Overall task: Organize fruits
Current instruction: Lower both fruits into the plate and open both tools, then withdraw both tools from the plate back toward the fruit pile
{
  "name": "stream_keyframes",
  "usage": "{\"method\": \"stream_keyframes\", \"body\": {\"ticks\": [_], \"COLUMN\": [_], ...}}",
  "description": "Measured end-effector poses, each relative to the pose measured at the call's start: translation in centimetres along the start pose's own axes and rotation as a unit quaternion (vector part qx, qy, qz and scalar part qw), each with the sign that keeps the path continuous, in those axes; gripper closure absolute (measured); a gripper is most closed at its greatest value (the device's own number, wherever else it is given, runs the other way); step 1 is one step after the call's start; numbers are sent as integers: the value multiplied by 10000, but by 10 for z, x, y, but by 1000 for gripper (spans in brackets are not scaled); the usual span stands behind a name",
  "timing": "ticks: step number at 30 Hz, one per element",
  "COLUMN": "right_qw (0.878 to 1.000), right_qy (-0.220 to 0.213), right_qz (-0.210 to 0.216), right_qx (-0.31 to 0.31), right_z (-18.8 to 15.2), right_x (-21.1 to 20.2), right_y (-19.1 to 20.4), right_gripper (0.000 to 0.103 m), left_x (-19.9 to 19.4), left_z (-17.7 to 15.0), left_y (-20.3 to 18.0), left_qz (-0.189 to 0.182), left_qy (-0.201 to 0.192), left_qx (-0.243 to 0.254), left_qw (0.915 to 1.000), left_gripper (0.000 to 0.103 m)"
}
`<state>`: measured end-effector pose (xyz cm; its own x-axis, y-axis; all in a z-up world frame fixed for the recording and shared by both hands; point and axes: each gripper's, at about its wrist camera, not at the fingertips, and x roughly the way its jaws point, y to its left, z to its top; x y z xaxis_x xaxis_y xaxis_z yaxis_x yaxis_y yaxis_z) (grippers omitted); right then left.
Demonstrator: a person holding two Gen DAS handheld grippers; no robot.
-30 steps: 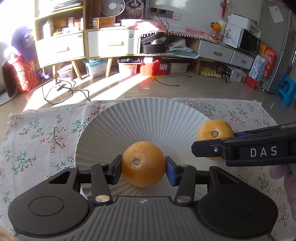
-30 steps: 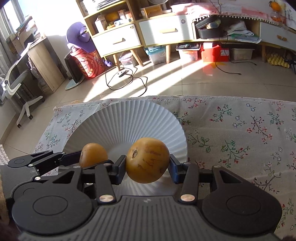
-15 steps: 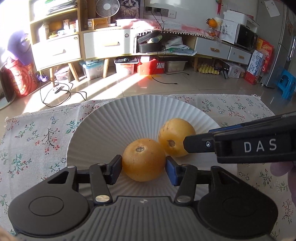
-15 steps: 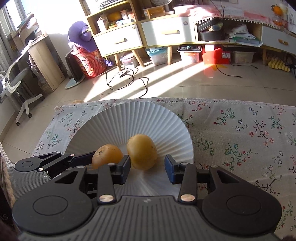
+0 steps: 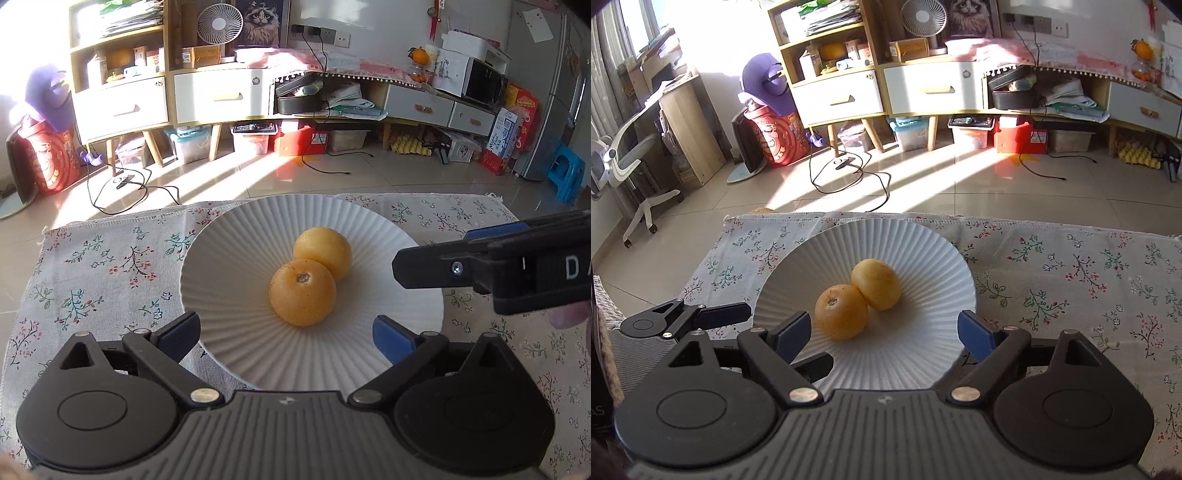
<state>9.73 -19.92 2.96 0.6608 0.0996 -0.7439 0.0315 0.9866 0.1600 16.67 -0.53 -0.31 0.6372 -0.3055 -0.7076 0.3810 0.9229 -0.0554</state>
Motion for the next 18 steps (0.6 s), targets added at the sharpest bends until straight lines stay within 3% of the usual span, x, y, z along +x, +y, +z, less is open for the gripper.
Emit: {"method": "stream_keyframes", "body": {"ticks": [5, 18], "right_qw": [9997, 9994], "right_qy": [-141, -5], "right_qz": [-62, -80], "right_qx": [-169, -337], "right_z": [-10, -41], "right_x": [-17, -35], "right_y": [8, 15], "right_gripper": [7, 4], "left_x": [-16, -46], "left_z": [-7, -36], "left_y": [5, 11], "left_qz": [61, 186], "left_qy": [88, 258], "left_qx": [54, 44], "left_qw": [9999, 9995], "left_gripper": [5, 5]}}
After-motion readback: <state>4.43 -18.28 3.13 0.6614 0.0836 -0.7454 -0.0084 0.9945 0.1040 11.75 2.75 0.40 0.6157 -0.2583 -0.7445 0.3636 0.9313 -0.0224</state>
